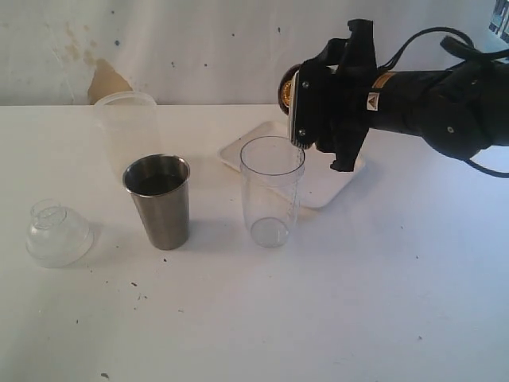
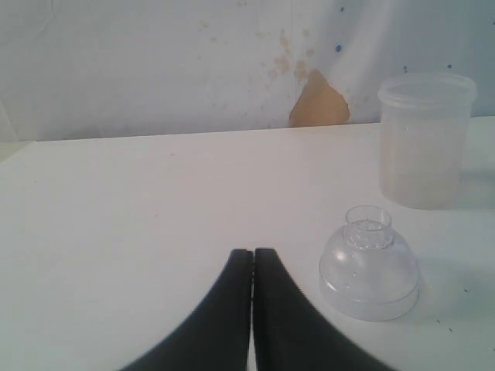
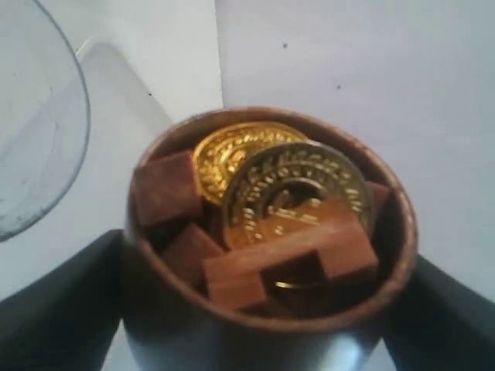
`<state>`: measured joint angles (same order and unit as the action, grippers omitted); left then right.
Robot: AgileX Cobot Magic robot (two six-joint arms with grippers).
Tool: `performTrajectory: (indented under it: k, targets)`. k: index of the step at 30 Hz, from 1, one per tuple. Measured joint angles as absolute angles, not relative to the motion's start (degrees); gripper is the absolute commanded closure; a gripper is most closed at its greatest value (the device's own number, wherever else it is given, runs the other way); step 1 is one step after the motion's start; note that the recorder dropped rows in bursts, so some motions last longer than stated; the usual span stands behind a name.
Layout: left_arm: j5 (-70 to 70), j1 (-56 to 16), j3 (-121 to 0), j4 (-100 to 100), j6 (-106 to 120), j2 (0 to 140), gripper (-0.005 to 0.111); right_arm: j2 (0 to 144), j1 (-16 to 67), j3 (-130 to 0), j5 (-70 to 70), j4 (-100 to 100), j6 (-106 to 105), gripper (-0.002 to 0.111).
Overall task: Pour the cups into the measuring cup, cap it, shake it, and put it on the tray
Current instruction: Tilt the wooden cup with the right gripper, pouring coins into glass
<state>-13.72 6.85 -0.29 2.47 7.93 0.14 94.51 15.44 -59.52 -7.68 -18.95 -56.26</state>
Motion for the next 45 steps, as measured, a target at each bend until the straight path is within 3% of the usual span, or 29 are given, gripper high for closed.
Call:
performTrajectory:
  k: [22,45]
  targets:
    - [-13.72,6.85,-0.29,2.47,7.93,0.14,0.106,94.51,16.06,-59.52,-12.16,-19.92,-81.59,0.108]
    - [-13.72,6.85,-0.29,2.47,7.93,0.14,0.106,96.25,17.22,-59.52,-12.29,-20.97,-93.25,0.108]
